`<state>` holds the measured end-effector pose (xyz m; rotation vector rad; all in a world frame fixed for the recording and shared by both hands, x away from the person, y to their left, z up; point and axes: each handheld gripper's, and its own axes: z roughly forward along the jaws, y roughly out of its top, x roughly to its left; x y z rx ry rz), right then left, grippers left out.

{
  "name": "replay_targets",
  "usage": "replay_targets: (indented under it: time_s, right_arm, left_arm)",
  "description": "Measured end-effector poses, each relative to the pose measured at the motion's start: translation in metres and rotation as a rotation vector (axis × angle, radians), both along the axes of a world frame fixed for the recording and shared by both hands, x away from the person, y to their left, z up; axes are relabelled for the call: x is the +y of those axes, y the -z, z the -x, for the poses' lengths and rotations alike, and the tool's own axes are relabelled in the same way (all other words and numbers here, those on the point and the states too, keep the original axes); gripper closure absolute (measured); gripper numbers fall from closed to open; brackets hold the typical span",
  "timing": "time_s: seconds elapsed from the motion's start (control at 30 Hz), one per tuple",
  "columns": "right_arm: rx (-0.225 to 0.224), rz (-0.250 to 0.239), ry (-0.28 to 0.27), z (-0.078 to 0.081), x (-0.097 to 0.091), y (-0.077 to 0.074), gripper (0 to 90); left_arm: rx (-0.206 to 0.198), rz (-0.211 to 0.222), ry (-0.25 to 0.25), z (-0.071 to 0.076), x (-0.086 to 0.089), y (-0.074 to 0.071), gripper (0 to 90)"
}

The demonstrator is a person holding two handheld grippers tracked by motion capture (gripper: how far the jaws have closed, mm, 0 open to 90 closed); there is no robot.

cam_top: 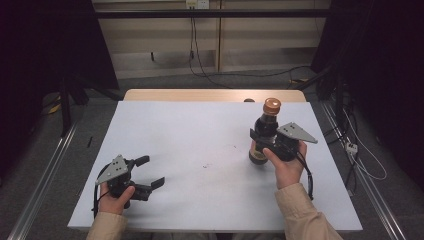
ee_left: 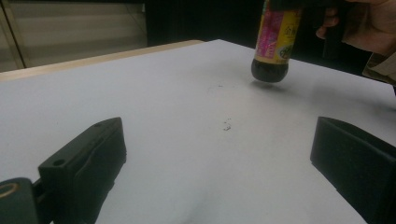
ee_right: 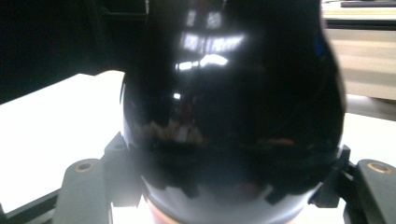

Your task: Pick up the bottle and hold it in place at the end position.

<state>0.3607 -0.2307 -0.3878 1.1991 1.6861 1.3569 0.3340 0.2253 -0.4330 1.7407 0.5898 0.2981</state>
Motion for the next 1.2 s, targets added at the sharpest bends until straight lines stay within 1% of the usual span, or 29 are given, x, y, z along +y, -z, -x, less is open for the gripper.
replay_targets:
  time_s: [0.07,0.1,0.17,0.23,0.33,0.37,0.4,0.47,0.5,0.6,0.63,0.7,0.73,0.8,0.83,0.9,1.03,1.13,1.2]
  right_arm:
    - [0.0,0.005,-0.019,-0.004,0.003,-0.001,27.4]
    - [0.0,0.03,-0.017,-0.005,0.006,-0.002,27.5]
    - [0.006,0.04,-0.016,-0.008,0.009,-0.001,27.8]
    - [0.001,0.024,-0.014,-0.01,0.009,0.0,28.1]
    - [-0.002,0.029,-0.005,-0.012,0.01,-0.002,28.2]
    - [0.004,0.013,-0.008,-0.014,0.011,-0.004,28.2]
    - [0.001,0.01,-0.013,-0.015,0.011,-0.006,28.2]
    - [-0.004,0.016,-0.013,-0.016,0.012,-0.008,28.2]
    - [-0.013,0.035,-0.018,-0.017,0.016,-0.011,28.2]
    - [-0.011,0.008,-0.026,-0.021,0.019,-0.015,28.2]
    - [-0.012,0.014,-0.027,-0.022,0.021,-0.015,28.2]
    - [-0.019,0.047,-0.036,-0.025,0.026,-0.016,28.2]
    - [-0.017,0.05,-0.036,-0.026,0.028,-0.017,28.2]
    - [-0.016,0.043,-0.043,-0.028,0.03,-0.017,28.2]
    - [-0.011,0.028,-0.045,-0.031,0.035,-0.017,28.2]
    - [-0.013,0.037,-0.05,-0.034,0.04,-0.017,28.2]
    - [-0.012,0.018,-0.058,-0.039,0.049,-0.016,28.1]
    - [-0.012,0.033,-0.069,-0.043,0.056,-0.015,28.1]
    - [-0.006,0.031,-0.071,-0.046,0.061,-0.014,28.1]
  left_arm:
    - [0.002,0.002,-0.001,0.0,0.0,0.0,3.3]
    - [0.002,0.001,-0.002,0.0,0.0,0.0,3.3]
    - [0.001,0.003,0.0,0.0,0.0,0.0,3.3]
    - [0.001,0.007,0.001,0.0,0.0,0.0,3.3]
    - [0.002,0.006,0.001,0.0,0.0,0.0,3.3]
    - [0.003,0.004,0.004,0.0,0.0,0.0,3.2]
    - [0.003,0.004,0.004,0.0,0.0,0.0,3.3]
    - [0.002,0.005,0.005,-0.001,-0.001,0.0,3.3]
    - [0.002,0.005,0.005,0.0,0.0,0.0,3.3]
    - [0.002,0.009,0.005,0.0,0.0,0.0,3.3]
    - [0.002,0.008,0.005,0.0,0.0,0.0,3.3]
    - [0.002,0.009,0.006,0.0,0.0,0.0,3.2]
    - [0.002,0.01,0.005,0.0,0.0,0.0,3.3]
    - [0.003,0.013,0.004,0.0,0.0,0.0,3.2]
    - [0.003,0.012,0.003,0.0,0.0,0.0,3.2]
    - [0.002,0.011,0.004,0.0,0.0,0.0,3.2]
    - [0.002,0.011,0.005,0.0,0.0,0.0,3.2]
    - [0.002,0.01,0.007,0.0,0.0,0.0,3.3]
    - [0.003,0.012,0.005,0.0,0.0,0.0,3.2]
